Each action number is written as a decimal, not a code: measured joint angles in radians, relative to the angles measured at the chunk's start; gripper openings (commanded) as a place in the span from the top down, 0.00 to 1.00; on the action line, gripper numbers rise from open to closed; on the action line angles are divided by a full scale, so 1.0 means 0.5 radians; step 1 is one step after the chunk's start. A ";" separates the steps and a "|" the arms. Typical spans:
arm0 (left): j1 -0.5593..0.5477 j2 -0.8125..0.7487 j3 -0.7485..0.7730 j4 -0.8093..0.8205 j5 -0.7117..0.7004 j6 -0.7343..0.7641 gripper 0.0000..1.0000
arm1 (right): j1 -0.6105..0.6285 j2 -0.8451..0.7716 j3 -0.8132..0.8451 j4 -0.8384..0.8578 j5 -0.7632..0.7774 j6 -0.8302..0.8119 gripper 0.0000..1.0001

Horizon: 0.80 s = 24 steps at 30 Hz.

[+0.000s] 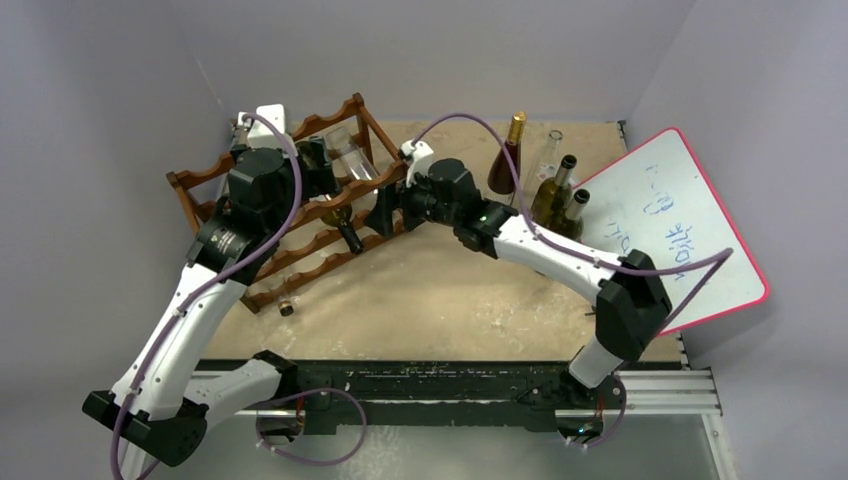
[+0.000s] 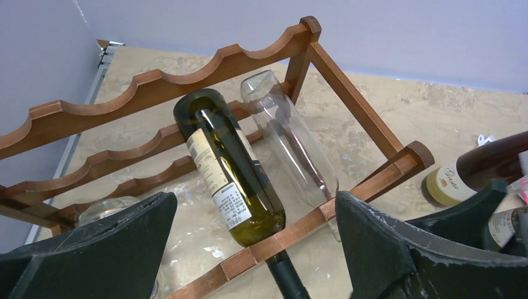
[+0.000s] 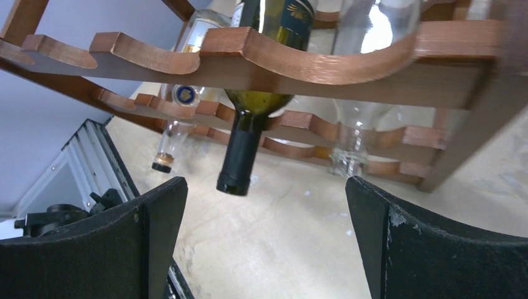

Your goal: Take the wine bottle off the wine rack

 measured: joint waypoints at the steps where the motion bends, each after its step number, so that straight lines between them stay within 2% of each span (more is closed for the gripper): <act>1: 0.000 -0.008 -0.005 0.001 -0.003 0.001 0.00 | 0.025 0.036 -0.005 0.053 0.001 0.016 0.00; 8: 0.000 -0.117 -0.085 -0.034 -0.083 -0.001 0.00 | 0.153 0.198 -0.090 0.423 0.019 0.125 0.06; 11: 0.000 -0.179 -0.134 -0.060 -0.089 -0.021 0.00 | 0.215 0.259 -0.159 0.618 0.118 0.138 0.12; 14: 0.000 -0.240 -0.168 -0.074 -0.081 -0.063 0.00 | 0.253 0.323 -0.186 0.741 0.192 0.144 0.15; 24: 0.000 -0.331 -0.179 -0.143 -0.038 -0.143 0.00 | 0.301 0.510 -0.188 0.909 0.282 0.236 0.19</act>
